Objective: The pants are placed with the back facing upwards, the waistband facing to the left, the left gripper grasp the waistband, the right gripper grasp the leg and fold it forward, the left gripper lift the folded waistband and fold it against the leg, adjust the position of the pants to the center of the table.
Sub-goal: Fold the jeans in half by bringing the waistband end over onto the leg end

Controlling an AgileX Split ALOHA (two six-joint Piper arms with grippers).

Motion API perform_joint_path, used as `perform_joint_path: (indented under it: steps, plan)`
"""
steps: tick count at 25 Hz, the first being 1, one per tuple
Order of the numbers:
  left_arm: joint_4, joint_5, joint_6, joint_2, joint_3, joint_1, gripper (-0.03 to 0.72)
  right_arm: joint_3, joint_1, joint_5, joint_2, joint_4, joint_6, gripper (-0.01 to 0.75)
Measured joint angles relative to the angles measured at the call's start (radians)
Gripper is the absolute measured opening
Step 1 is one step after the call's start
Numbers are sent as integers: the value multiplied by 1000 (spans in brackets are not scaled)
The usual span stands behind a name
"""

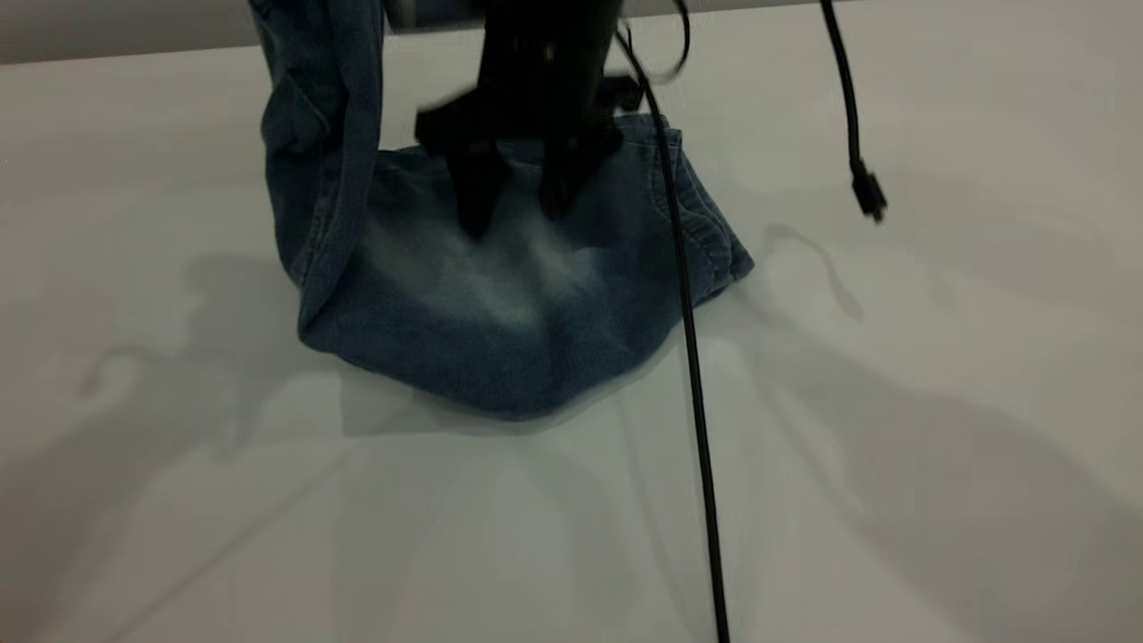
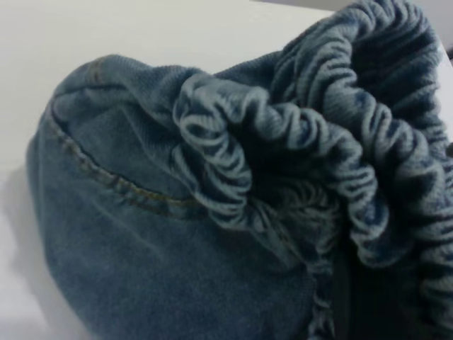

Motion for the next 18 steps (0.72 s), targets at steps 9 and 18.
perform_joint_path:
  steps: [9,18]
  plan:
    - [4,8,0,11,0,-9,183,-40,-75,60,-161,-96,0,476]
    - [-5,-78,5,173,-68,-174,183,-40,-205,138,-312,-122,20,476]
